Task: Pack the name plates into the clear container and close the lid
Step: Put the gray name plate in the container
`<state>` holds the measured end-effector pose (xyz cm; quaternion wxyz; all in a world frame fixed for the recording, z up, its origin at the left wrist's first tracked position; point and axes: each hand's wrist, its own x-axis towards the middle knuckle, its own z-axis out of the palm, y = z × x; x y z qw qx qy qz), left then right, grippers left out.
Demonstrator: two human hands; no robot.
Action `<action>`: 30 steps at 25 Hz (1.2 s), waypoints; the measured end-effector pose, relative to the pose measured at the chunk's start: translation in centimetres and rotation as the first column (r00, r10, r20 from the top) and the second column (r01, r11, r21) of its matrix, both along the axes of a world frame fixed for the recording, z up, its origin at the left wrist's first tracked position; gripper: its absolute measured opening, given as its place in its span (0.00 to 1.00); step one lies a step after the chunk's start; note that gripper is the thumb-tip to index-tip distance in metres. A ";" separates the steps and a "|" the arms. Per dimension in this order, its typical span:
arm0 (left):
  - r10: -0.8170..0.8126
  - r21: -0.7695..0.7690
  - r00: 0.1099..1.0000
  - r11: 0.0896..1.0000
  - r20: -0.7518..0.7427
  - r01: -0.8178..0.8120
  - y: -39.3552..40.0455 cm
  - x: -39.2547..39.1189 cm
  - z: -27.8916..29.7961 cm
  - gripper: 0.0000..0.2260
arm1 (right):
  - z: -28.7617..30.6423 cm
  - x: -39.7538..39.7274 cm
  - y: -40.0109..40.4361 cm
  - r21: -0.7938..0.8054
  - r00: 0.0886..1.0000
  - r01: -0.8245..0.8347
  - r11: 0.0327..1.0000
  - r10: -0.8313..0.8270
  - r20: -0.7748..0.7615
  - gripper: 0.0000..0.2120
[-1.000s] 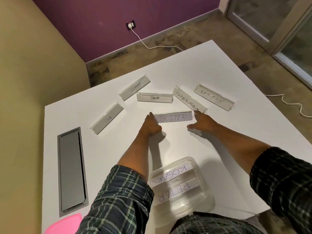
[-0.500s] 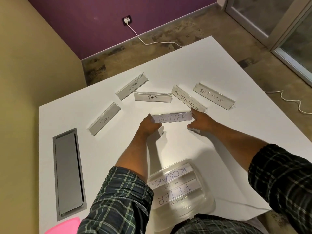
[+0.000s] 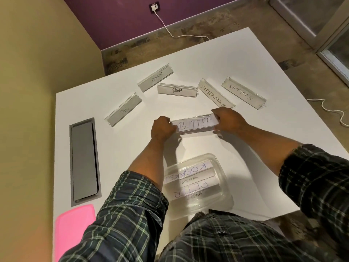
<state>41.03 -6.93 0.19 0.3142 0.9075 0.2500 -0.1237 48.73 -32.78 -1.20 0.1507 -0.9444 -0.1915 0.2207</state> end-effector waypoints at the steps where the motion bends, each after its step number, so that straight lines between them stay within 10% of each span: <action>1: 0.008 -0.001 1.000 1.000 0.004 -0.008 0.3 -0.7 0.5 0.16 | 0.5 -0.3 0.2 -0.030 0.999 -0.033 0.999 0.034 0.024 0.32; 3: 0.011 -0.002 1.000 1.000 0.001 -0.011 1.0 -2.2 1.3 0.09 | 1.4 -0.7 0.6 -0.052 0.992 -0.096 0.994 0.100 0.081 0.26; 6: -0.027 0.044 0.999 0.999 -0.040 0.029 2.4 -4.4 1.9 0.26 | 2.7 -2.0 1.2 -0.042 0.961 -0.211 0.977 0.215 0.175 0.18; 10: -0.082 0.017 0.995 0.996 -0.052 0.083 4.1 -7.3 3.8 0.17 | 4.5 -3.9 1.6 -0.054 0.894 -0.375 0.925 0.377 0.244 0.18; 16: -0.187 -0.189 0.969 0.970 -0.159 0.156 6.5 -10.8 6.3 0.15 | 6.2 -6.4 0.9 -0.162 0.636 -0.657 0.736 0.657 0.404 0.20; 30: -0.524 -0.242 0.615 0.841 -0.589 0.485 -0.3 -12.8 5.6 0.21 | 4.5 -10.8 -2.2 -0.013 0.411 -0.893 0.450 0.828 0.382 0.21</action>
